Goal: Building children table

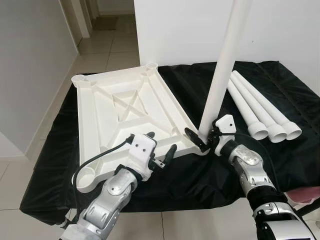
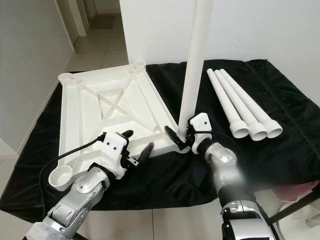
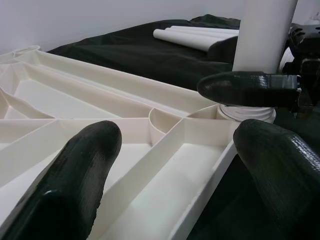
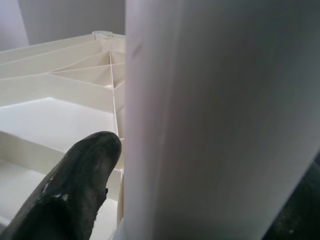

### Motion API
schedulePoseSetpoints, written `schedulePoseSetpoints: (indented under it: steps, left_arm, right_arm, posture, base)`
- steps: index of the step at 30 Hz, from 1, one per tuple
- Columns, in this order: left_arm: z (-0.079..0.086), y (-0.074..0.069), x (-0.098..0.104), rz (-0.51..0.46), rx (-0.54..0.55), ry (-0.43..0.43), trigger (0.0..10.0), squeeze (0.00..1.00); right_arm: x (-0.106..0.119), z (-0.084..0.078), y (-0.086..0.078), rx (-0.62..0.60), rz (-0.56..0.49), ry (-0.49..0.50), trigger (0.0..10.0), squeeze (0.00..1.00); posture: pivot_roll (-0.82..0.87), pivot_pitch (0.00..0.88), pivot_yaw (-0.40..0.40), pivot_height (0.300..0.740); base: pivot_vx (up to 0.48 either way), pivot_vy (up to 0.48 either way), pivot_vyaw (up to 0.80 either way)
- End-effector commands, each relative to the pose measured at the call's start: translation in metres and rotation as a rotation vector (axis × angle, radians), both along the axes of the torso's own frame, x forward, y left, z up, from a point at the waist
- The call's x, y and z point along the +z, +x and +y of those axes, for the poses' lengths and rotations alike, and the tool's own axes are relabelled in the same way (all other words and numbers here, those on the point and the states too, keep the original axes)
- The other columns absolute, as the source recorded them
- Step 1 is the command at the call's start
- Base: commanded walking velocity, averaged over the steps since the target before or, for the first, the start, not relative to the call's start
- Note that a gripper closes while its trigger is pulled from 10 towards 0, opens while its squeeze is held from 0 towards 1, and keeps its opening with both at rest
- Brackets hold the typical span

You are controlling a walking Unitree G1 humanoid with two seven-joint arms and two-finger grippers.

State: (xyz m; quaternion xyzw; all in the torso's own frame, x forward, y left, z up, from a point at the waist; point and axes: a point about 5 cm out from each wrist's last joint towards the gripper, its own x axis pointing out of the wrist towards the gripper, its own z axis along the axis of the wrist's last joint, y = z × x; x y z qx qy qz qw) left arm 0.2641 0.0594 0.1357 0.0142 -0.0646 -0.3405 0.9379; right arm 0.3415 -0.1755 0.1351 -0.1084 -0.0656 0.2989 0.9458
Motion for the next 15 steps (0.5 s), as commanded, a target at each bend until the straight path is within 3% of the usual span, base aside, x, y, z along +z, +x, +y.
schedulePoseSetpoints:
  steps: [1, 3, 4, 12, 14, 15]
  left_arm:
    - [-0.005, -0.008, -0.005, -0.012, -0.206, 0.052, 10.0, 0.00]
    - [-0.005, -0.007, -0.005, -0.012, -0.204, 0.054, 10.0, 0.00]
    - [-0.005, -0.007, -0.006, -0.013, -0.203, 0.061, 10.0, 0.00]
    - [-0.004, -0.009, -0.008, -0.010, -0.190, 0.073, 10.0, 0.00]
    - [-0.004, -0.009, -0.008, -0.010, -0.189, 0.074, 10.0, 0.00]
    - [-0.004, -0.008, -0.008, -0.013, -0.187, 0.077, 10.0, 0.00]
  right_arm:
    - [0.000, 0.002, 0.003, 0.030, -0.001, -0.052, 0.8, 0.00]
    - [0.000, 0.003, 0.004, 0.039, 0.000, -0.068, 0.8, 0.00]
    - [-0.001, 0.003, 0.004, 0.050, 0.006, -0.071, 0.0, 0.00]
    - [-0.004, -0.003, 0.003, 0.068, 0.021, -0.077, 0.0, 0.00]
    - [-0.004, -0.004, 0.004, 0.062, 0.021, -0.076, 0.6, 0.00]
    - [-0.006, -0.008, 0.004, 0.034, 0.033, -0.057, 10.0, 0.00]
  posture:
    - [-0.05, 0.000, 0.076, 0.740]
    - [-0.05, 0.000, 0.075, 0.740]
    - [-0.04, 0.000, 0.074, 0.740]
    - [-0.04, 0.000, 0.073, 0.740]
    - [-0.05, 0.000, 0.073, 0.740]
    - [-0.05, 0.000, 0.074, 0.740]
  base:
    - [0.000, 0.000, 0.00]
    - [0.000, 0.000, 0.00]
    - [0.000, 0.000, 0.00]
    - [0.000, 0.000, 0.00]
    - [0.000, 0.000, 0.00]
    - [0.000, 0.000, 0.00]
